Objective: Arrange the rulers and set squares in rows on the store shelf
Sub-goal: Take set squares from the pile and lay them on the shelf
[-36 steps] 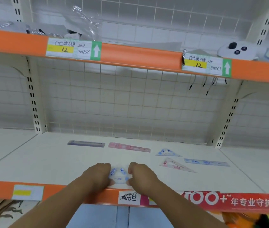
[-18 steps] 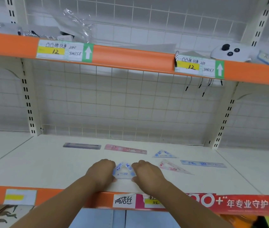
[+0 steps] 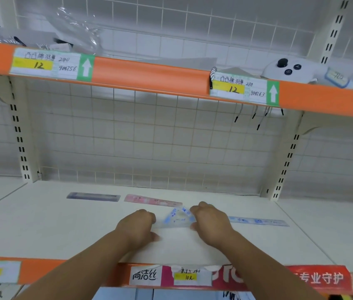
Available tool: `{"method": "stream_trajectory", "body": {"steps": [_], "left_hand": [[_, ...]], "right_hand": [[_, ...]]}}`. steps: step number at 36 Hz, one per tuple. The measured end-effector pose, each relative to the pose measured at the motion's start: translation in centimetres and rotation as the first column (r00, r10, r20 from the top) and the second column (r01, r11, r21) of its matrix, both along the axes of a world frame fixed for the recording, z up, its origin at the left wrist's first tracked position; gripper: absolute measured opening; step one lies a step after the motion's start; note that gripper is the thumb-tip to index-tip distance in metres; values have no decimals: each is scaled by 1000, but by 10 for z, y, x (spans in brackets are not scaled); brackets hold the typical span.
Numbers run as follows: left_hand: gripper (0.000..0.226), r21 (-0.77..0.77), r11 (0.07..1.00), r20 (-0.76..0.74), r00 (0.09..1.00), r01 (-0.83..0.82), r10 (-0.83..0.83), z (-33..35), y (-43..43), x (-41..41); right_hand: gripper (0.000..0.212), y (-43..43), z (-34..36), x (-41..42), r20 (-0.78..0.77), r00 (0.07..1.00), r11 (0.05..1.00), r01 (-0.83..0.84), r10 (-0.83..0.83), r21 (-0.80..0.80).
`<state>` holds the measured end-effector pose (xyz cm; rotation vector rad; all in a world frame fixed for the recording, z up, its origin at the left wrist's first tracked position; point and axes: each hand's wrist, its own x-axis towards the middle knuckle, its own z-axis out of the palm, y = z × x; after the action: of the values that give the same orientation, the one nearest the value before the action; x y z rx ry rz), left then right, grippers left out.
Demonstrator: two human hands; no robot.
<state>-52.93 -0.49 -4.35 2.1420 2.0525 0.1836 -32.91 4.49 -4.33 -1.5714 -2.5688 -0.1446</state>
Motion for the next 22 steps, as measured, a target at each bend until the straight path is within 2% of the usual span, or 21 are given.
{"method": "stream_trajectory", "body": {"steps": [9,15,22], "left_hand": [[50,-21,1000,18,1000,-13,13,-2,9,11],[47,-52,998,-1,1000,-31,31,-7,11,11],[43,-41,997,-32,997,-68,67,-12,15,11]], "right_hand": [[17,48,12,47,10,988,987,157,-157,-44],[31,78,8,61,58,983,981,177,-173,-83],[32,96,-4,63,123,981,982,162,-150,-92]]}}
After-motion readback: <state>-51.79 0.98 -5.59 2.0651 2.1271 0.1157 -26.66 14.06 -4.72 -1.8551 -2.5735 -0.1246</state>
